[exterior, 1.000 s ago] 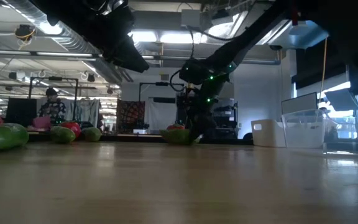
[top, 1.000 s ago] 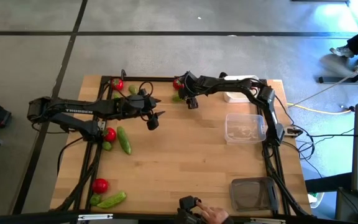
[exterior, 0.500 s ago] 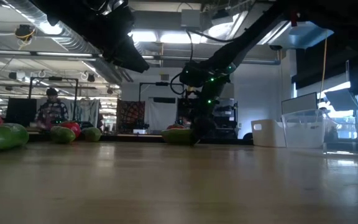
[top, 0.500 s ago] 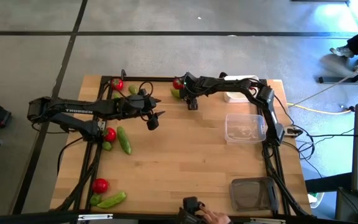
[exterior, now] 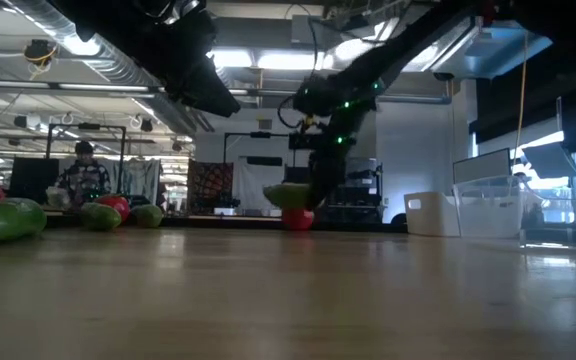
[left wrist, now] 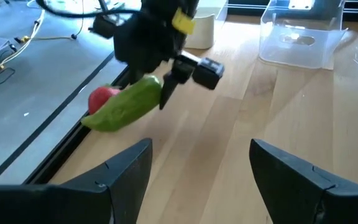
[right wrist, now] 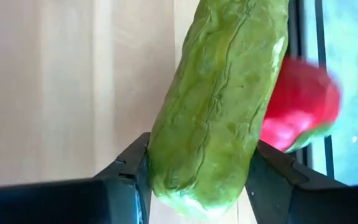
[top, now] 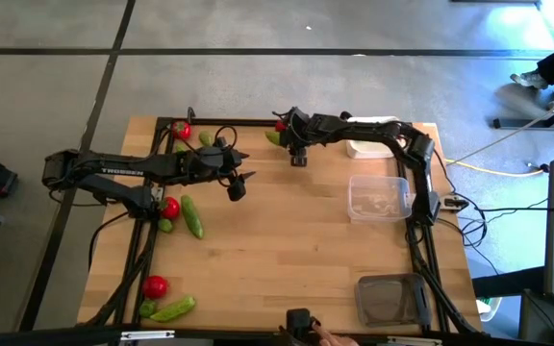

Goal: Sort produce into baskets
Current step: Put the top right cucumber into the transparent bin

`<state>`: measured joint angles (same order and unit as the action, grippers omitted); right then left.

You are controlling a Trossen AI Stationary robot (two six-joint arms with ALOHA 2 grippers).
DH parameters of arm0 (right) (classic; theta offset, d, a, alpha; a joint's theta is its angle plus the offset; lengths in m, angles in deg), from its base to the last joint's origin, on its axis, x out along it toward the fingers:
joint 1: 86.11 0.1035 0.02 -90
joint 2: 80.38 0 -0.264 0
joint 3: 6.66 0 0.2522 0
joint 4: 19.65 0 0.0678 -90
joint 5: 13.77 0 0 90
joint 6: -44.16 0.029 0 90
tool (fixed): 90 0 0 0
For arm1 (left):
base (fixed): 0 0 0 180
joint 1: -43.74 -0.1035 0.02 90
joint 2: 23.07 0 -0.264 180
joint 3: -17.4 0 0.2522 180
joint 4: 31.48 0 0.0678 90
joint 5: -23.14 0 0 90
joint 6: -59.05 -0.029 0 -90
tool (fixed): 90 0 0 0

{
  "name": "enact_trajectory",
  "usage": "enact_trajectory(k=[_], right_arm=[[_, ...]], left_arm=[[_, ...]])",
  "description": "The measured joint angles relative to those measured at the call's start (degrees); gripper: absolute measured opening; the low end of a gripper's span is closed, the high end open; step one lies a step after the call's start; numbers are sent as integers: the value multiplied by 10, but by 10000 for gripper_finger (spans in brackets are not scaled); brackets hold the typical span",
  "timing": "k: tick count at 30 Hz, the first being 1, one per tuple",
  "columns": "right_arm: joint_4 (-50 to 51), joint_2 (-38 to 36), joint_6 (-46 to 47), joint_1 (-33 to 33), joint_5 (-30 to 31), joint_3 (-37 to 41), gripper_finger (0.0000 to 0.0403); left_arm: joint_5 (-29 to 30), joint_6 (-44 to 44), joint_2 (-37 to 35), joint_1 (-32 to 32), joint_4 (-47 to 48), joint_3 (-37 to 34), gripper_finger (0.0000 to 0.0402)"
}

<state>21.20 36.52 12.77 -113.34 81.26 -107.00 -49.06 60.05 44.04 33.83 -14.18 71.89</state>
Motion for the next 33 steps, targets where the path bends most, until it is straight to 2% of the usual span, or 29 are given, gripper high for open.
enact_trajectory(k=[15,20,25,33], right_arm=[[172,-113,67,41,1,0,175],[235,-152,86,49,-1,0,175],[285,-197,106,49,-2,0,175],[364,-268,140,49,-39,0,175]], left_arm=[[0,22,0,1,1,0,264],[0,69,0,1,6,0,264],[0,78,0,1,6,0,265],[0,76,0,1,6,0,265]])
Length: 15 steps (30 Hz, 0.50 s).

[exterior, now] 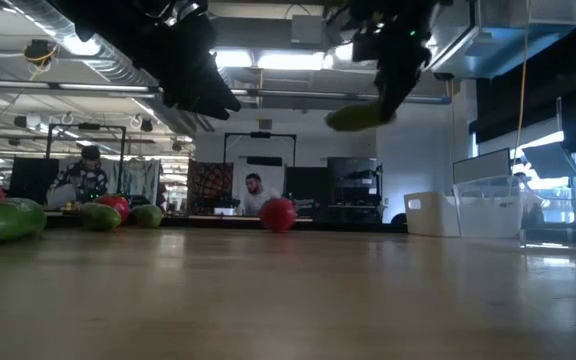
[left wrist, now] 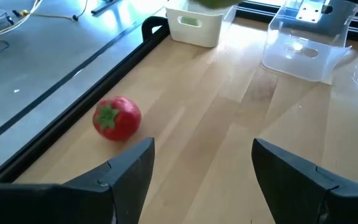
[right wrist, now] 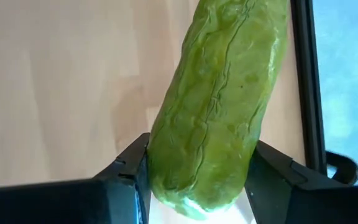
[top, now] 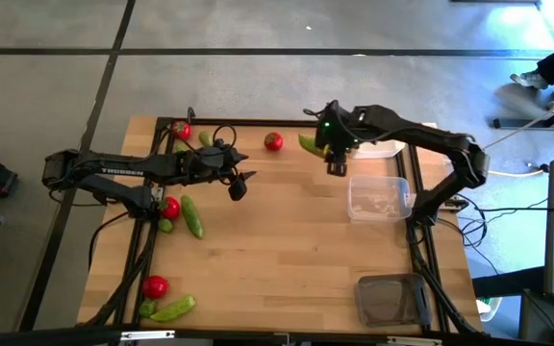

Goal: Sort produce into baskets
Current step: Put the top right cucumber into the transparent bin

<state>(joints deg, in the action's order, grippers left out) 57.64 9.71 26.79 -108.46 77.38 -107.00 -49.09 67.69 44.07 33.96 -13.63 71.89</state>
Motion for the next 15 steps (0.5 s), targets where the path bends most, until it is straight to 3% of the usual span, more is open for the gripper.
enact_trajectory(k=[7,15], right_arm=[[61,-65,51,31,0,0,175],[122,-134,144,113,66,0,175]], left_arm=[[0,0,0,0,0,0,265],[0,0,0,0,0,0,265]])
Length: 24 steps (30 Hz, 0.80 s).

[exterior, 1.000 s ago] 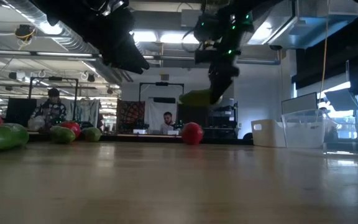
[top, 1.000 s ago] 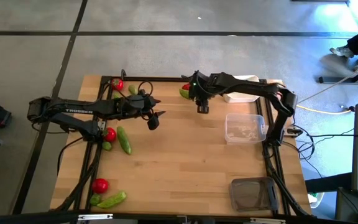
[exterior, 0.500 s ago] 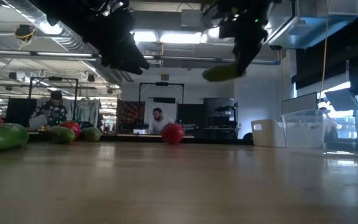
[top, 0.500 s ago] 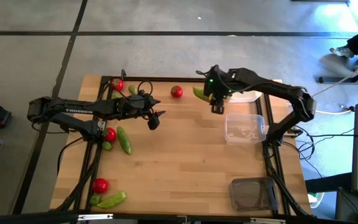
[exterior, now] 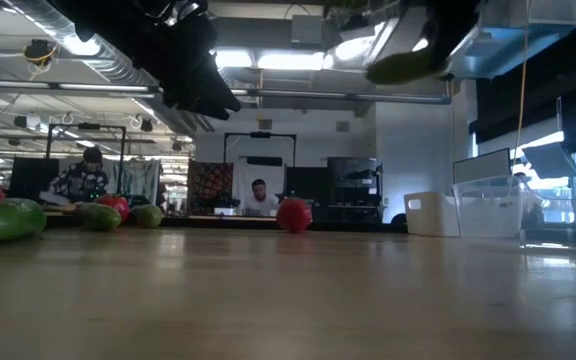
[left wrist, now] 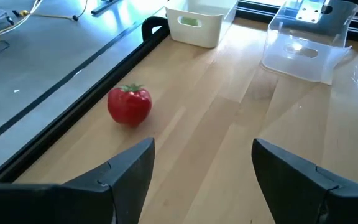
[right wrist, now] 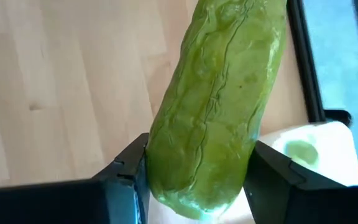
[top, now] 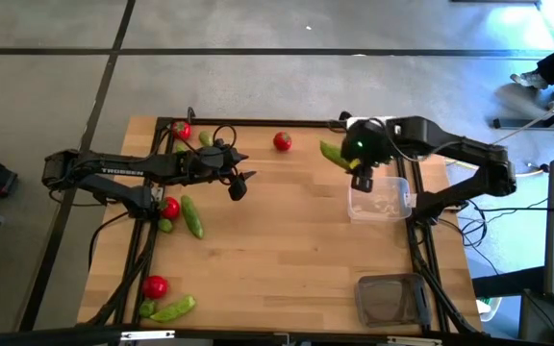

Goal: Sort produce into baskets
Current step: Put the top right cucumber into the transparent bin

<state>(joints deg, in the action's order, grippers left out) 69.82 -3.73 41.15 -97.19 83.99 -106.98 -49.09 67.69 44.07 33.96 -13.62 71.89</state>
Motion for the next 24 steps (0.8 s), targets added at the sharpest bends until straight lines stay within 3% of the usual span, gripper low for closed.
enact_trajectory(k=[13,24], right_arm=[[86,-58,196,137,101,13,175],[78,-118,376,241,122,209,175]], left_arm=[[0,0,0,0,0,0,265],[0,0,0,0,0,0,265]])
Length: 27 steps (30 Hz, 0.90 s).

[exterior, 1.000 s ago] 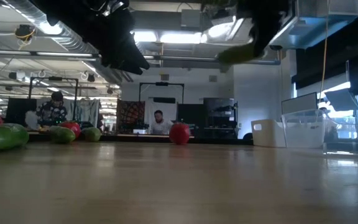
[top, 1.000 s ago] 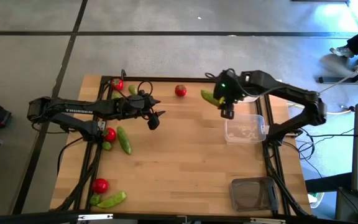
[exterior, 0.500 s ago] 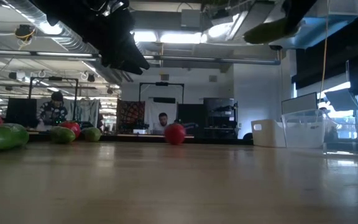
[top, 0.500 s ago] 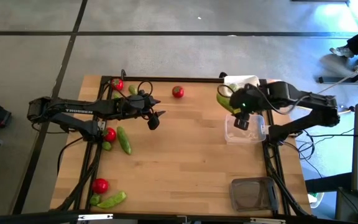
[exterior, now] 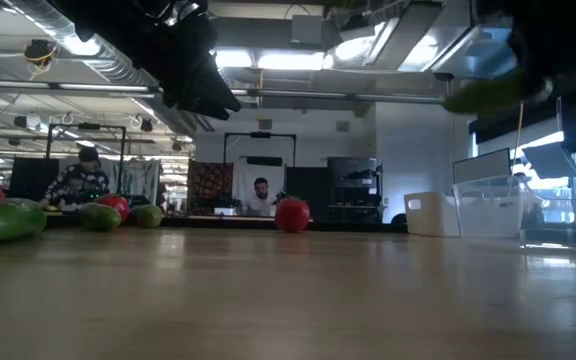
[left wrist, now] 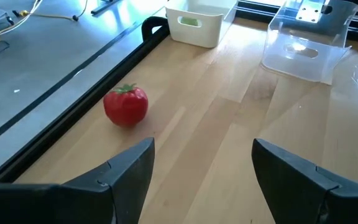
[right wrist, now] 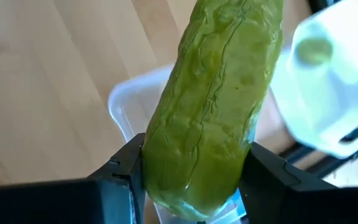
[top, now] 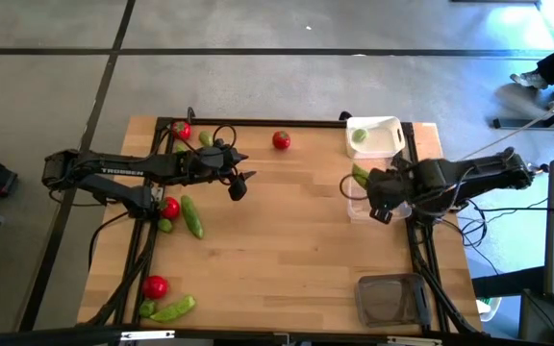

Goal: Sort produce into baskets
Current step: Put the top right cucumber into the transparent bin

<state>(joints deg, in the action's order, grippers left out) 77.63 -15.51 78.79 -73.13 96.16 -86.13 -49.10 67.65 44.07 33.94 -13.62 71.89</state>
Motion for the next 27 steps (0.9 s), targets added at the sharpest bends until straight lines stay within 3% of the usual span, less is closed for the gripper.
enact_trajectory(k=[6,14,27], right_arm=[[-29,-3,40,39,-11,99,175],[-122,-3,41,39,-2,212,175],[-164,-2,43,39,15,287,175]], left_arm=[[0,0,0,0,0,0,265],[0,0,0,0,0,0,265],[0,0,0,0,0,0,265]])
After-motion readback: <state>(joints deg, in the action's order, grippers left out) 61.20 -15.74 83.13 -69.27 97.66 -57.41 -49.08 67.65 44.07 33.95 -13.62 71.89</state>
